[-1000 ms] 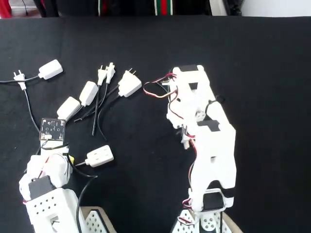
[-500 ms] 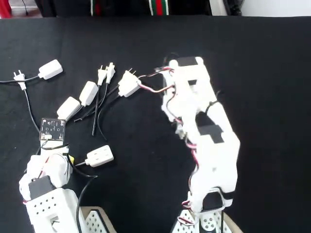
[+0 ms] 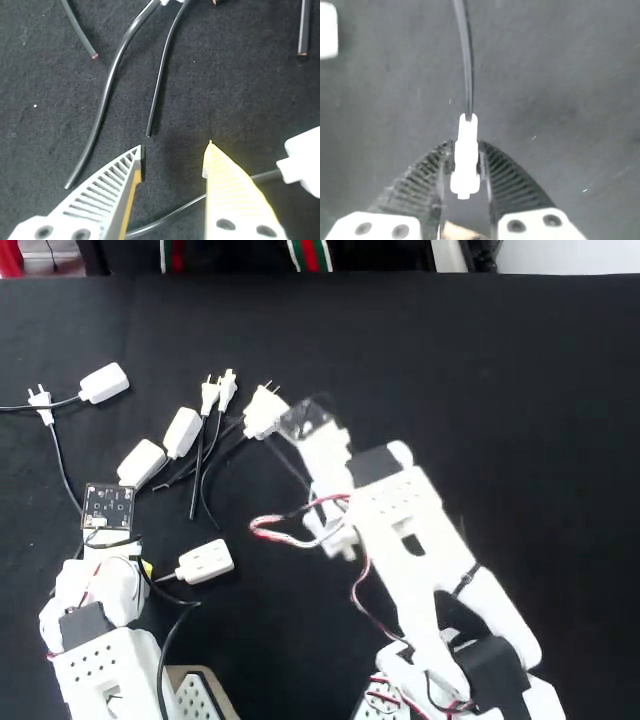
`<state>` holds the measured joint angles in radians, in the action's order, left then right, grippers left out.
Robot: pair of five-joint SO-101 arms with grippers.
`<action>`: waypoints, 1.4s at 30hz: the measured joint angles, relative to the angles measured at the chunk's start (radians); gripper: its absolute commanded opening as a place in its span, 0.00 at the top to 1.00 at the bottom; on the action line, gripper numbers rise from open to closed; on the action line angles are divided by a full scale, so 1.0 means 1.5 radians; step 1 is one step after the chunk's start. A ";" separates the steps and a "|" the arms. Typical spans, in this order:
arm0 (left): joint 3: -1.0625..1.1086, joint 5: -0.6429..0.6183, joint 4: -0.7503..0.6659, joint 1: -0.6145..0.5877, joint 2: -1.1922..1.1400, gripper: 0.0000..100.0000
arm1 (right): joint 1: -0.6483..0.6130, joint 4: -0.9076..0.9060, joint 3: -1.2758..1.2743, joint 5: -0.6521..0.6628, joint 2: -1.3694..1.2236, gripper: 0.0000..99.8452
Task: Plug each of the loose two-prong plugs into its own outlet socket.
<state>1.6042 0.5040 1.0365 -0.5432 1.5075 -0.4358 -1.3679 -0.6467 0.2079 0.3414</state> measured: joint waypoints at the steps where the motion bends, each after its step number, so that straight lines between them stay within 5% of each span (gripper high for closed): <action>1: 0.000 0.000 0.000 0.000 0.000 0.80 | 0.000 -0.005 -0.015 0.000 0.001 0.97; 18: 0.000 0.000 0.000 0.000 0.000 0.80 | 0.064 0.000 0.104 0.084 -0.410 0.96; 25: 0.000 0.000 0.000 0.000 0.000 0.80 | 0.060 -0.110 0.250 0.099 -0.529 0.85; 42: 0.000 0.000 0.000 0.000 0.000 0.80 | 0.038 -0.245 0.510 0.076 -0.726 0.97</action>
<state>1.6042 0.5040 1.0365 -0.5432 1.5075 -0.3790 -1.7361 0.1189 0.3214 -0.7480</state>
